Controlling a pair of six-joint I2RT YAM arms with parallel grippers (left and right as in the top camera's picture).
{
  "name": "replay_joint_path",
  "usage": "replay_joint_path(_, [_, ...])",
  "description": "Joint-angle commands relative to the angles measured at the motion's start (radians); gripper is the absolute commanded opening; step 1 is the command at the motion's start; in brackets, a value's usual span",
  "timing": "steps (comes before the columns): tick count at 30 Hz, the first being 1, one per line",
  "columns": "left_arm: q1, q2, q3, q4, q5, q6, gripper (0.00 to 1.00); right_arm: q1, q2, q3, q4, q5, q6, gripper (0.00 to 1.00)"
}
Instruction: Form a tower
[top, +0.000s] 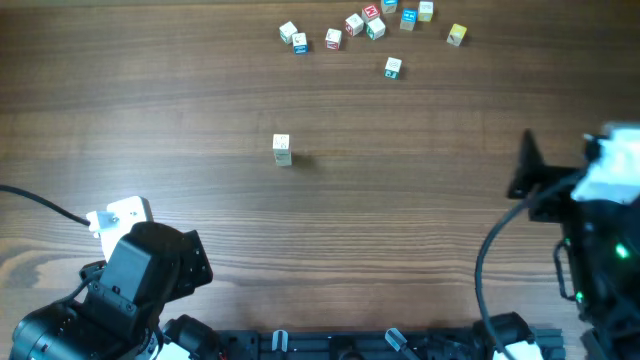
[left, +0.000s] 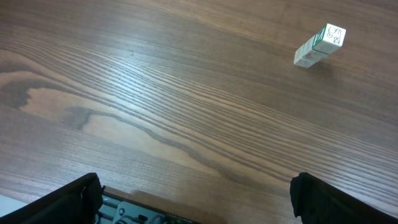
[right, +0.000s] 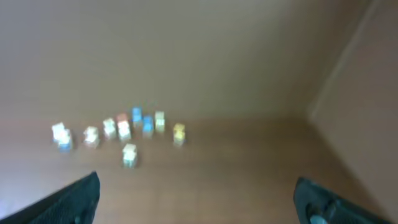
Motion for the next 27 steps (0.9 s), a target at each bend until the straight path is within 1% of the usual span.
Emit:
replay_joint_path(1, [0.005, -0.001, -0.002, 0.003, -0.020, 0.012, 1.00, -0.179, -0.167, -0.281, 0.186, -0.400, -0.145, 1.00])
replay_joint_path(2, [0.005, -0.001, -0.002, 0.003, -0.020, 0.012, 1.00, -0.211, -0.286, -0.447, 0.324, -0.472, -0.144, 1.00])
replay_joint_path(4, [0.005, -0.001, -0.002, 0.003, -0.020, 0.012, 1.00, -0.212, -0.486, -0.681, 0.505, -0.493, -0.137, 1.00])
replay_joint_path(6, [0.005, -0.001, -0.002, 0.003, -0.020, 0.012, 1.00, -0.212, -0.623, -0.823, 0.594, -0.476, -0.105, 1.00])
replay_joint_path(7, [0.005, -0.001, -0.002, 0.003, -0.020, 0.012, 1.00, -0.213, -0.654, -0.872, 0.630, -0.457, -0.079, 1.00])
replay_joint_path(8, [0.005, -0.001, -0.002, 0.003, -0.020, 0.012, 1.00, -0.213, -0.644, -0.919, 0.678, -0.430, -0.021, 1.00])
replay_joint_path(10, [0.005, -0.001, -0.002, 0.003, -0.020, 0.012, 1.00, -0.213, -0.652, -0.986, 0.751, -0.399, 0.017, 1.00])
replay_joint_path(11, [0.005, -0.001, -0.002, 0.003, -0.020, 0.012, 1.00, -0.213, -0.652, -1.039, 0.822, -0.377, 0.043, 1.00])
replay_joint_path(13, [0.005, -0.001, -0.002, 0.003, -0.020, 0.012, 1.00, -0.213, -0.652, -1.116, 0.892, -0.378, 0.065, 1.00])
replay_joint_path(15, [0.005, -0.001, -0.002, 0.003, -0.020, 0.012, 1.00, -0.213, -0.652, -1.160, 0.886, -0.378, 0.065, 1.00])
replay_joint_path(19, [0.005, -0.001, -0.002, 0.003, -0.020, 0.012, 1.00, -0.213, -0.652, -1.157, 0.736, -0.362, 0.061, 1.00])
replay_joint_path(27, [0.005, -0.001, -0.002, 0.003, -0.020, 0.012, 1.00, -0.209, -0.651, -1.157, 0.726, -0.356, 0.064, 1.00])
